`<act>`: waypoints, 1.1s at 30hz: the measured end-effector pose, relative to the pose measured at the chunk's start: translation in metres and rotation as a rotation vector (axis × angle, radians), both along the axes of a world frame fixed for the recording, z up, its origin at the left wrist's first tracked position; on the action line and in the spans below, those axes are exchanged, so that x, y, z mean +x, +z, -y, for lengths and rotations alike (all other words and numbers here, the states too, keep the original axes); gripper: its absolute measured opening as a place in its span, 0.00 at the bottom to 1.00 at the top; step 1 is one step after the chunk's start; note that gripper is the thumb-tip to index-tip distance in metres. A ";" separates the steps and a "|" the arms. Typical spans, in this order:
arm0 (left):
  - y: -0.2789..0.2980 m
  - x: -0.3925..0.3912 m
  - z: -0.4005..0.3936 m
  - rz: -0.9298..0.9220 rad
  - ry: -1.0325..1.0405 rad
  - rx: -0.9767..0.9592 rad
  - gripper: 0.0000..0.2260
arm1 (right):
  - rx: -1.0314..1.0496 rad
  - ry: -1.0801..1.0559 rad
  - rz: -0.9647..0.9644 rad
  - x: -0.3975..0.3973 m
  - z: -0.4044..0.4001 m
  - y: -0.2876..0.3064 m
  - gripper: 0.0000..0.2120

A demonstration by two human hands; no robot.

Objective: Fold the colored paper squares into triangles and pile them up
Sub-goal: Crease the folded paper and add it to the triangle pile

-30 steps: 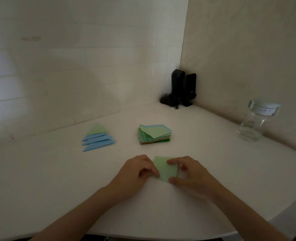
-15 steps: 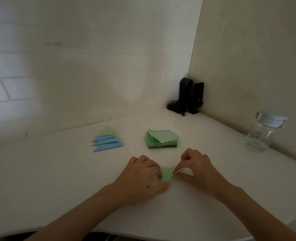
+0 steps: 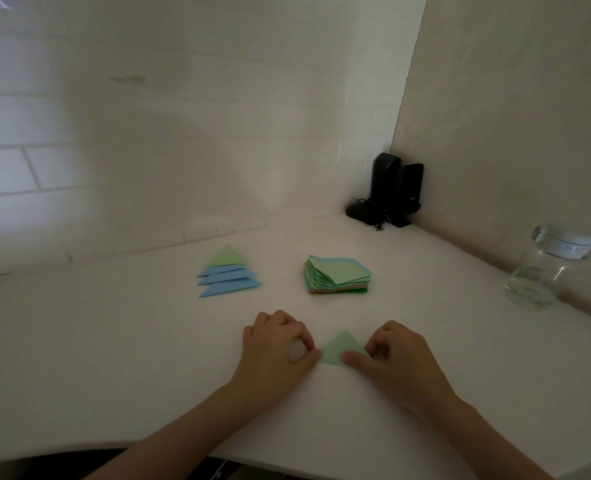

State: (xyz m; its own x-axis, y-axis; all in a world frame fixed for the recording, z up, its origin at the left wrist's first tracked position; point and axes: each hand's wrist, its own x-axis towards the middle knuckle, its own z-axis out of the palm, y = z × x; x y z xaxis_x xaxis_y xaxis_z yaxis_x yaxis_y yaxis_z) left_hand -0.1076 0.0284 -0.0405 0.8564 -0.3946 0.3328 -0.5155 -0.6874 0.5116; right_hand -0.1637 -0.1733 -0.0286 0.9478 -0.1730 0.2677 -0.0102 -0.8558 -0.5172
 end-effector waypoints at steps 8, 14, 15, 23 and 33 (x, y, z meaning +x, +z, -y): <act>0.004 0.003 0.013 -0.064 0.062 0.075 0.11 | 0.008 -0.001 0.026 0.003 -0.004 -0.006 0.18; 0.004 0.004 -0.004 -0.062 -0.035 0.003 0.04 | 0.068 0.068 -0.062 -0.005 0.009 0.006 0.13; 0.004 0.004 -0.005 -0.049 -0.047 -0.002 0.03 | 0.060 0.072 -0.069 -0.005 0.010 0.007 0.13; -0.001 0.001 -0.002 -0.015 -0.238 -0.078 0.12 | 0.058 0.029 -0.243 -0.002 0.002 0.018 0.07; 0.005 0.000 0.007 -0.149 -0.212 -0.127 0.16 | 0.157 0.073 -0.075 -0.022 -0.006 0.015 0.05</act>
State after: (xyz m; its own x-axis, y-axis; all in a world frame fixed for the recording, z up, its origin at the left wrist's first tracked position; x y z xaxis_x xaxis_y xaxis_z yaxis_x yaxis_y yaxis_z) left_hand -0.1075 0.0212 -0.0350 0.8024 -0.5335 0.2673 -0.5535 -0.4979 0.6677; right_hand -0.1854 -0.1673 -0.0135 0.9756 -0.1375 0.1713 0.0053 -0.7647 -0.6443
